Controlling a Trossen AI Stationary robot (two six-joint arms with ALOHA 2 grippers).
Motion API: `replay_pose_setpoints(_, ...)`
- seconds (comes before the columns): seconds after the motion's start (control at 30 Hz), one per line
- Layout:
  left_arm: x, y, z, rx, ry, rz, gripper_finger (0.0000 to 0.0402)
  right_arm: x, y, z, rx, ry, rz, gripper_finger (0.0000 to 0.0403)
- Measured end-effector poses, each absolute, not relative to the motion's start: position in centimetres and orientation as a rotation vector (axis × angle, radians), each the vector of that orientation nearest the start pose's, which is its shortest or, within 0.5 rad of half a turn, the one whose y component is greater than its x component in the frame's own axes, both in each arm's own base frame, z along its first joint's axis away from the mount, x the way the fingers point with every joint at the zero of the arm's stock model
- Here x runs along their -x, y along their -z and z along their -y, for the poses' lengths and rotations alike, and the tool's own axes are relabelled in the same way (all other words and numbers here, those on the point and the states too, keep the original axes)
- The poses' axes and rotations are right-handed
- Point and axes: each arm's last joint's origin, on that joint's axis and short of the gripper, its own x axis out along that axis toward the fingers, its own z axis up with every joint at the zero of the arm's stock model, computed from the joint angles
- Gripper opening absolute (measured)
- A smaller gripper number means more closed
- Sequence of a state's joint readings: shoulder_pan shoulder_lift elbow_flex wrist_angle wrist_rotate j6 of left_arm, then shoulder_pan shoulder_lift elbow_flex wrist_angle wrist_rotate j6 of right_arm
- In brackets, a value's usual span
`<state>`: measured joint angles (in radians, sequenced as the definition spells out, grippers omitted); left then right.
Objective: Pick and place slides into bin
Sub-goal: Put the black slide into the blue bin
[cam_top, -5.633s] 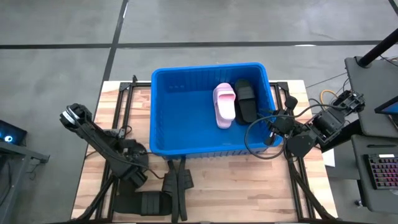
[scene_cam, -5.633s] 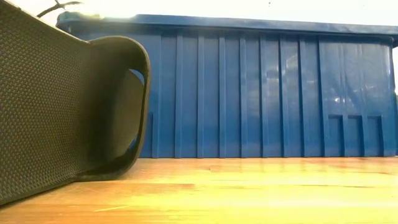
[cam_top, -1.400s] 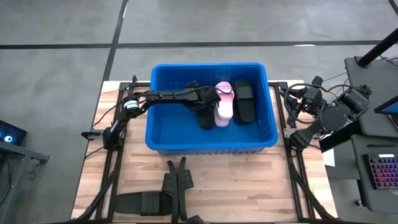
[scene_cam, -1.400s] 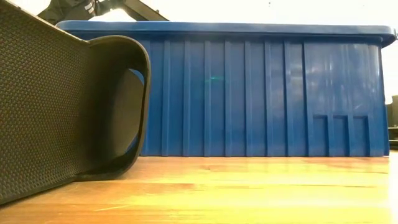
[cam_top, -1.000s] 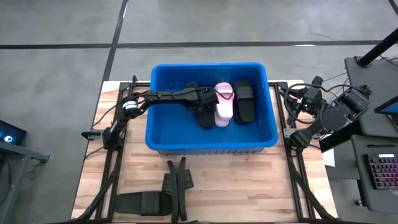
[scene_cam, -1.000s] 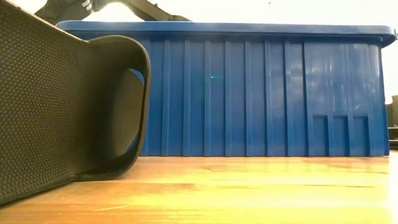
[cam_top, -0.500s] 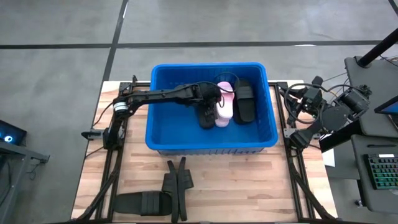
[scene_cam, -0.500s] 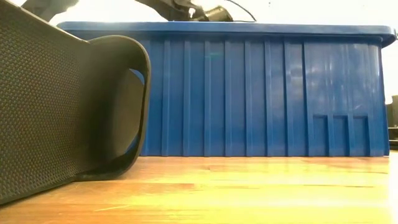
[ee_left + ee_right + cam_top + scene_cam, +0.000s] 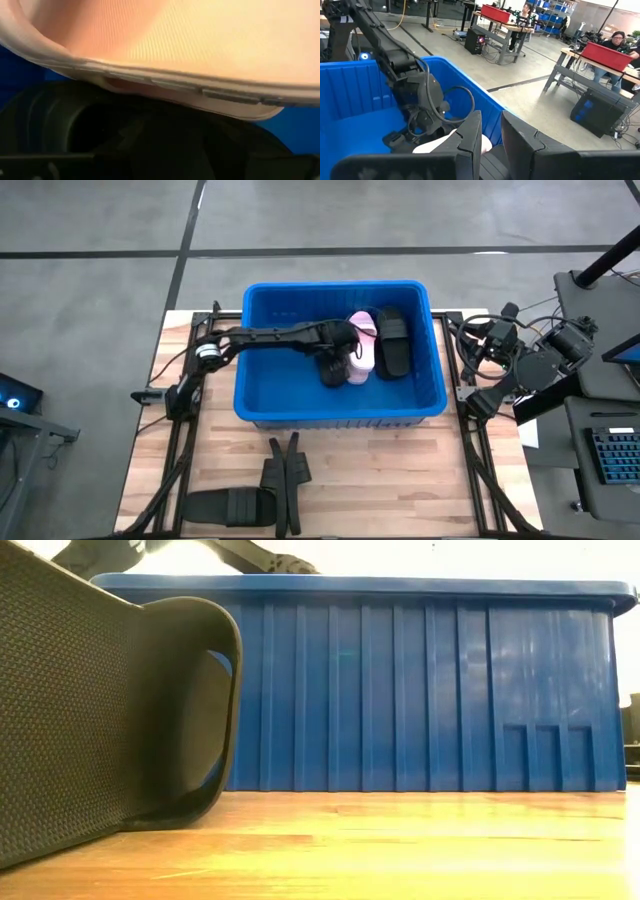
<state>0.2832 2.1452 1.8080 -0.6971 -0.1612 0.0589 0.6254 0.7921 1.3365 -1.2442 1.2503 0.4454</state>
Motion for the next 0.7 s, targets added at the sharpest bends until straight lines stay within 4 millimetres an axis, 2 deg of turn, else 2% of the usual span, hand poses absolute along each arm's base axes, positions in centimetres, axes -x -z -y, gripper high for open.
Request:
replay_pose_setpoints(0.27,-43.2,-18.8,-13.3,0.023,-0.366,-1.155,0.0137,-7.4,-42.0,-2.0,0.148,0.668,-0.275,0.0063)
replay_pose_setpoints(0.4,-43.1,-18.6,-13.2,0.025,-0.372,-1.159,0.0136,-7.4,-42.0,-2.0,0.149,0.668,-0.275,0.0063)
replay_pose_setpoints(0.57,-43.1,-19.3,-13.2,0.038,-0.386,-1.147,0.0136,-7.4,-42.0,-2.0,0.148,0.668,-0.275,0.0063)
replay_pose_setpoints(0.7,-42.5,-21.9,-12.9,0.034,-0.39,-1.091,0.0136,-7.4,-42.0,-2.0,0.148,0.667,-0.275,0.0063)
